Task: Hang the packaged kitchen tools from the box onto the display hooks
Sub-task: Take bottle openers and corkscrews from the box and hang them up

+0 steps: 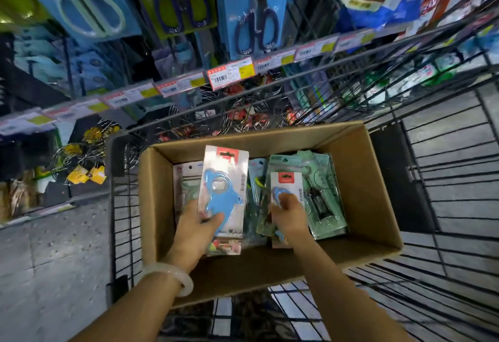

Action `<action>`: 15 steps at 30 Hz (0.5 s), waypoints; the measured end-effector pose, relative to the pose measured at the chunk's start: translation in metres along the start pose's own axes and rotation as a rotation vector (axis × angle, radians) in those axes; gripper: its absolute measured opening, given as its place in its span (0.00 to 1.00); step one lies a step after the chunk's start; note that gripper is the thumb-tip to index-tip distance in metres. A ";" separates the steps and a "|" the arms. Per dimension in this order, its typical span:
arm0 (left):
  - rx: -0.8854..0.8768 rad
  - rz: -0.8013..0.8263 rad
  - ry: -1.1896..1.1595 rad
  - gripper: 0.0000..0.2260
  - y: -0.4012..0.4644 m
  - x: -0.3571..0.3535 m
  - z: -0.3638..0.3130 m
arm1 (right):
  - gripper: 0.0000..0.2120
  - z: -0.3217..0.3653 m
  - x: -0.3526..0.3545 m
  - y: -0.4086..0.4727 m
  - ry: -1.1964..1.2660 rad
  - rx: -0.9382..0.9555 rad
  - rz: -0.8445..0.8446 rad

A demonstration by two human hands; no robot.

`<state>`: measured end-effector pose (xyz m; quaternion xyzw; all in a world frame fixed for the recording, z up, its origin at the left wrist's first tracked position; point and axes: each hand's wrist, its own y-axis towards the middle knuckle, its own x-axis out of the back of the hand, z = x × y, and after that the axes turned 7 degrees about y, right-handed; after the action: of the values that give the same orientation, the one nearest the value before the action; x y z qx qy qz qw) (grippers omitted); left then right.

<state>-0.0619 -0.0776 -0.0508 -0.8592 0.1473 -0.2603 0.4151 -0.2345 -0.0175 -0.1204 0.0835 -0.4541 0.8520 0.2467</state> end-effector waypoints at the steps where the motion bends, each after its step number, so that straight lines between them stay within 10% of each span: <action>1: -0.003 0.005 -0.006 0.14 0.000 -0.001 0.000 | 0.14 -0.012 0.009 0.009 -0.112 -0.018 -0.049; 8: -0.015 -0.010 0.023 0.13 0.003 -0.008 0.004 | 0.44 -0.047 0.024 0.040 -0.427 -0.218 -0.111; 15: 0.009 -0.030 0.023 0.14 0.002 -0.005 0.005 | 0.40 -0.038 0.022 0.052 -0.617 -0.273 -0.060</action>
<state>-0.0629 -0.0729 -0.0566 -0.8563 0.1380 -0.2769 0.4135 -0.2757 -0.0030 -0.1722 0.3170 -0.6146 0.7103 0.1314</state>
